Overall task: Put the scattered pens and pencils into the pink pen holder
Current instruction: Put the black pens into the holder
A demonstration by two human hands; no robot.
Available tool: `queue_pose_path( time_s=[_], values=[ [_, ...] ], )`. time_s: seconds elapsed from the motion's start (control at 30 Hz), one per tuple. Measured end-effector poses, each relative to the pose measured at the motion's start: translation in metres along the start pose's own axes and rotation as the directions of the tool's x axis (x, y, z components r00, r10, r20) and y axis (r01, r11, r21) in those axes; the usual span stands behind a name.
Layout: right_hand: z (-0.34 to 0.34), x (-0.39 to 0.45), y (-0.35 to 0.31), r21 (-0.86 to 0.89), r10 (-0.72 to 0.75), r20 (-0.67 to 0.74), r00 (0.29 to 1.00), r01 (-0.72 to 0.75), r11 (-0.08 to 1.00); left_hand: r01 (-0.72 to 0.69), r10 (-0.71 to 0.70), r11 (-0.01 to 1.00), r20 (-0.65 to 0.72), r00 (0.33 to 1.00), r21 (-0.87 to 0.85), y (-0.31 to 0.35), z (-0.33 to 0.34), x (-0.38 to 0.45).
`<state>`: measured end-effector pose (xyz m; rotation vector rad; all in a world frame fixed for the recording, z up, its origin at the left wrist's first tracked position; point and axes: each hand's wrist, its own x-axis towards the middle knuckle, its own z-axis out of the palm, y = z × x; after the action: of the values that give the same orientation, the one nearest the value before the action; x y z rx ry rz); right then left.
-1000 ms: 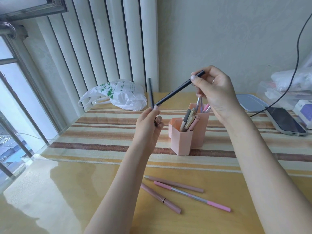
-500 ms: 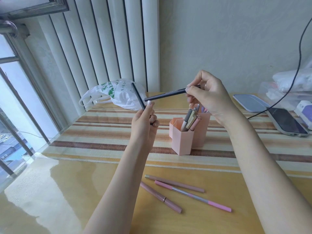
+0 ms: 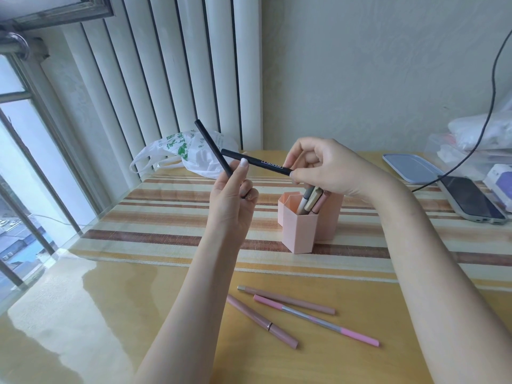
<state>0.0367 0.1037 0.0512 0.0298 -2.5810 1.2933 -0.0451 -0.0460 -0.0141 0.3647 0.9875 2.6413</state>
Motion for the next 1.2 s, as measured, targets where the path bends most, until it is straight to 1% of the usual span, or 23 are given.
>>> queue_pose_path(
  time_s=[0.13,0.27,0.37,0.5,0.57,0.63,0.7,0.77,0.83,0.9,0.93,1.0,1.1,1.2],
  values=[
    [0.001,-0.001,-0.003,-0.044,-0.02,0.04,0.999,0.022,0.999,-0.006,0.003,0.999,0.064,0.998,0.045,0.0,0.002,-0.001],
    [0.0,-0.003,-0.004,-0.037,-0.019,0.065,0.998,0.021,0.999,-0.006,0.001,0.999,0.097,0.995,0.045,0.001,0.002,-0.002],
    [0.0,-0.004,-0.004,-0.008,-0.009,0.074,0.997,0.009,1.0,0.002,-0.005,0.999,0.088,0.996,0.035,0.002,0.001,-0.003],
    [0.0,-0.004,-0.004,-0.014,-0.024,0.057,0.998,0.025,1.0,0.017,-0.017,1.0,0.037,0.999,0.008,0.001,0.004,-0.004],
    [0.0,-0.002,-0.002,-0.01,-0.05,0.012,0.999,0.051,0.999,0.032,-0.032,0.999,0.009,0.999,-0.025,0.002,0.005,-0.004],
    [0.0,0.0,-0.001,-0.014,-0.101,-0.08,0.992,0.101,0.995,0.042,-0.043,0.998,-0.006,0.999,-0.045,0.003,0.004,-0.004],
    [0.0,0.002,-0.001,0.092,-0.117,-0.214,0.97,0.139,0.986,0.035,-0.035,0.999,0.003,0.999,-0.002,0.003,0.002,-0.005],
    [-0.003,0.004,-0.001,0.219,-0.101,-0.367,0.925,0.191,0.957,0.024,-0.027,0.996,0.026,0.999,0.091,0.001,0.002,-0.007],
    [-0.008,0.005,-0.001,0.214,-0.093,-0.508,0.856,0.23,0.949,0.018,-0.026,0.981,0.04,0.999,0.193,-0.001,0.003,-0.008],
    [-0.013,0.005,0.002,0.171,-0.107,-0.589,0.801,0.252,0.953,0.003,-0.017,0.956,0.047,0.999,0.294,-0.002,0.004,-0.009],
    [-0.015,0.005,0.003,0.155,-0.112,-0.607,0.787,0.255,0.955,-0.002,-0.015,0.945,0.05,0.999,0.326,-0.003,0.004,-0.009],
    [-0.017,0.004,0.005,0.137,-0.11,-0.617,0.779,0.243,0.96,0.004,-0.03,0.943,0.073,0.997,0.333,-0.004,0.004,-0.009],
    [-0.019,0.003,0.005,0.094,-0.138,-0.604,0.785,0.242,0.966,0.046,-0.084,0.965,0.141,0.986,0.256,-0.005,0.005,-0.01],
    [-0.018,0.002,0.005,0.025,-0.186,-0.547,0.816,0.237,0.971,0.075,-0.11,0.977,0.167,0.98,0.202,-0.006,0.005,-0.008]
  ],
)
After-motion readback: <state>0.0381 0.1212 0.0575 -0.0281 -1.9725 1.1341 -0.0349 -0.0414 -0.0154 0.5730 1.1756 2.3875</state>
